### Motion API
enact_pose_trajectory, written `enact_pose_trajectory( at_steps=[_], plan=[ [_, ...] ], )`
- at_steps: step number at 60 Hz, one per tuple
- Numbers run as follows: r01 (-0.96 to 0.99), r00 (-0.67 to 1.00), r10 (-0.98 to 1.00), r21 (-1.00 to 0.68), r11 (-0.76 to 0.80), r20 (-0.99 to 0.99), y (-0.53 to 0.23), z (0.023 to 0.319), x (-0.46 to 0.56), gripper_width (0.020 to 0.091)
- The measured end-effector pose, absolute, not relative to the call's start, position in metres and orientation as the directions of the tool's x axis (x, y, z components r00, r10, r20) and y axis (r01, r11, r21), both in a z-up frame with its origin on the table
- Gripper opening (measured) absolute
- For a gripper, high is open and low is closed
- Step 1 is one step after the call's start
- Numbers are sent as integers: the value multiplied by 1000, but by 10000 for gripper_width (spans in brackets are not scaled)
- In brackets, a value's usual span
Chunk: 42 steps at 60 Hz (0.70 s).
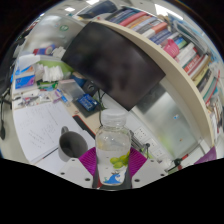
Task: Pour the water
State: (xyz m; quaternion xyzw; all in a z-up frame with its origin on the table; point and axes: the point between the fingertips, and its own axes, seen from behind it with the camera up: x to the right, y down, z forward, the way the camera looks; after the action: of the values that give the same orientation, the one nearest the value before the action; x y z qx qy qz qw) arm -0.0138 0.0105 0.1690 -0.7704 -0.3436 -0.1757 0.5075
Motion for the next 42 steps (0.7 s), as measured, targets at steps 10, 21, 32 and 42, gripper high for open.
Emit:
enact_pose_trajectory(
  at_steps=[10, 21, 32, 42],
  plan=[
    [321, 938, 232, -895, -309, 256, 14, 166, 4, 386],
    [79, 987, 158, -937, -339, 26, 30, 133, 24, 387],
    [67, 989, 146, -945, -321, 20, 35, 100, 32, 389],
    [40, 991, 136, -958, -284, 1, 34, 81, 36, 388]
  ],
)
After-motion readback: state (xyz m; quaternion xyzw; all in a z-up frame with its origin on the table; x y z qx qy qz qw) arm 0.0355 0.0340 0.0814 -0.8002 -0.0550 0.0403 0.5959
